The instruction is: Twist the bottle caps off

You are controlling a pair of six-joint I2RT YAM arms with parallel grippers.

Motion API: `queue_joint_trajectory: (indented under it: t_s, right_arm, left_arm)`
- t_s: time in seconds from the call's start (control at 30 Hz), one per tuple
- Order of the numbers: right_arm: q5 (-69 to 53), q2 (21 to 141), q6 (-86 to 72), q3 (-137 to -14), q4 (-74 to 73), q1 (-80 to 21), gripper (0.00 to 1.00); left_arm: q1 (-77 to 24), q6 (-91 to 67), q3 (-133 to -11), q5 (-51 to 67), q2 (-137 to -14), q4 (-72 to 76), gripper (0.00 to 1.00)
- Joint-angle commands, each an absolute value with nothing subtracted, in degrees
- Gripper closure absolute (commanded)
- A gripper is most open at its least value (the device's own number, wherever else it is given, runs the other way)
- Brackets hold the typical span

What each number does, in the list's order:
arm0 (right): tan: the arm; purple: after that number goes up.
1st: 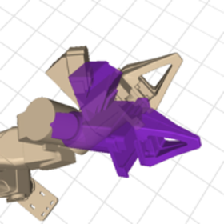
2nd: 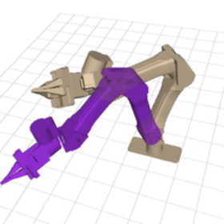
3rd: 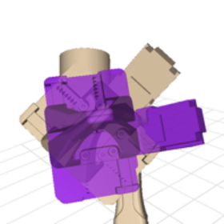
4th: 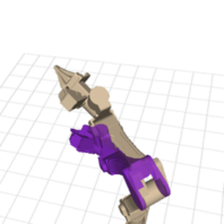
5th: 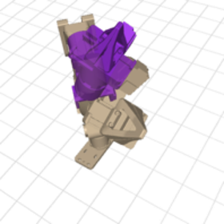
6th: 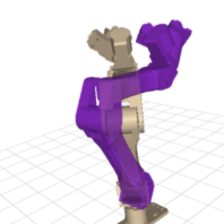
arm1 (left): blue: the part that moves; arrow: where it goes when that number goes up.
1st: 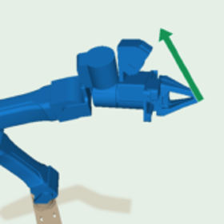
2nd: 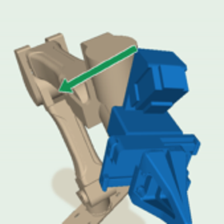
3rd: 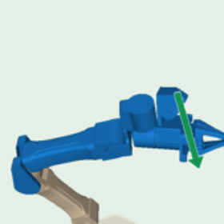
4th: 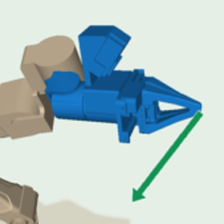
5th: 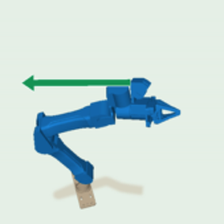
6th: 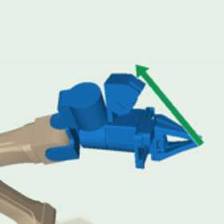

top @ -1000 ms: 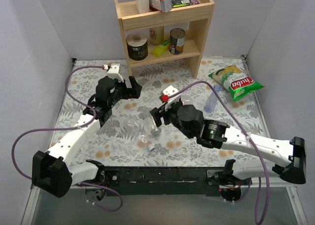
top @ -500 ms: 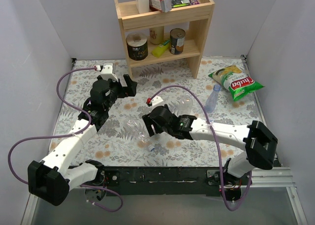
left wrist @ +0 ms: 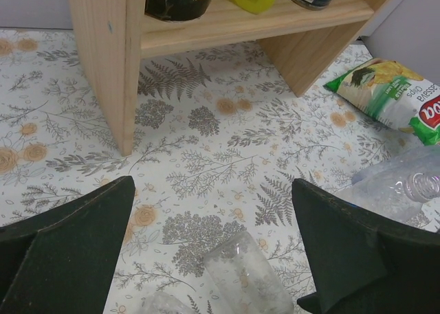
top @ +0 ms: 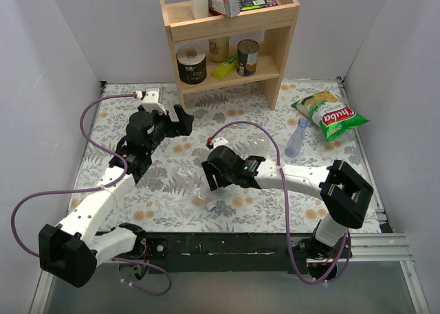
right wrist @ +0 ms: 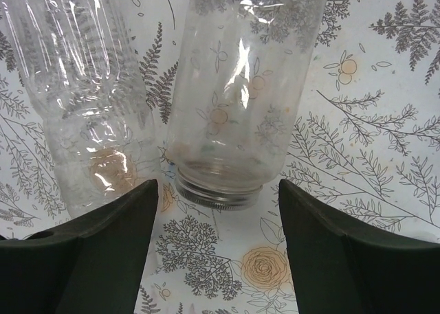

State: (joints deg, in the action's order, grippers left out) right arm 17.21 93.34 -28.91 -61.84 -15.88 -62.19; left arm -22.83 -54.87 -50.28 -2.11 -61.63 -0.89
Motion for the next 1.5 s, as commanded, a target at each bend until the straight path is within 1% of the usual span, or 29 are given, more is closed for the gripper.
queue_joint_trajectory:
  t_s: [0.0,0.47,0.7,0.8,0.83,0.9,0.93,1.0,1.03,1.13,1.27,1.3,1.4,1.47]
  right_arm:
    - [16.0,95.27,-30.41,-63.37,-14.68,-61.52,0.23]
    - [16.7,98.26,-30.32,-62.93,-12.57,-60.65,0.27]
    - [17.05,99.32,-30.5,-62.4,-11.95,-60.12,0.3]
    - [17.14,99.4,-30.5,-61.96,-11.34,-60.03,0.33]
    - [17.14,99.49,-30.5,-61.96,-11.16,-60.03,0.36]
    - [17.05,99.75,-30.41,-62.14,-11.51,-59.94,0.39]
    - [17.05,99.84,-30.32,-62.23,-11.69,-59.94,0.44]
    - [17.05,99.58,-30.23,-62.05,-11.78,-59.94,0.48]
    - [17.14,99.49,-30.06,-61.96,-11.69,-59.94,0.53]
    - [16.79,98.09,-29.27,-62.31,-12.21,-59.94,0.6]
    - [15.21,93.88,-24.02,-64.86,-15.89,-59.94,0.66]
    - [14.94,91.26,-23.04,-66.34,-17.04,-59.94,0.67]
    - [10.82,86.51,-19.34,-68.63,-23.18,-58.19,0.71]
    - [3.29,84.39,-17.5,-69.78,-27.31,-54.77,0.74]
  left_arm:
    - [-22.67,-54.49,-50.8,-1.05,-61.17,-0.35,0.02]
    - [-22.59,-54.23,-50.8,-0.09,-61.17,-0.35,0.02]
    - [-22.59,-54.05,-50.89,-0.09,-61.09,-0.26,0.02]
    - [-22.59,-54.05,-50.89,-0.09,-61.0,-0.26,0.02]
    - [-22.59,-53.97,-50.89,-0.09,-61.0,-0.35,0.02]
    - [-22.59,-54.05,-50.89,-0.09,-61.08,-0.26,0.02]
    - [-22.59,-53.97,-50.89,-0.09,-61.08,-0.35,0.02]
    - [-22.59,-53.88,-50.89,-0.09,-61.08,-0.35,0.02]
    - [-22.67,-53.79,-50.89,-0.09,-61.08,-0.35,0.02]
    - [-22.67,-53.53,-50.98,-0.09,-61.17,-0.35,0.02]
    - [-22.59,-53.26,-51.06,3.77,-61.35,-0.35,0.02]
    - [-22.59,-53.61,-51.06,4.56,-61.35,-0.26,0.02]
    - [-22.59,-53.61,-50.98,9.57,-61.08,1.93,0.02]
    - [-22.59,-53.26,-51.06,13.42,-60.91,2.54,0.02]
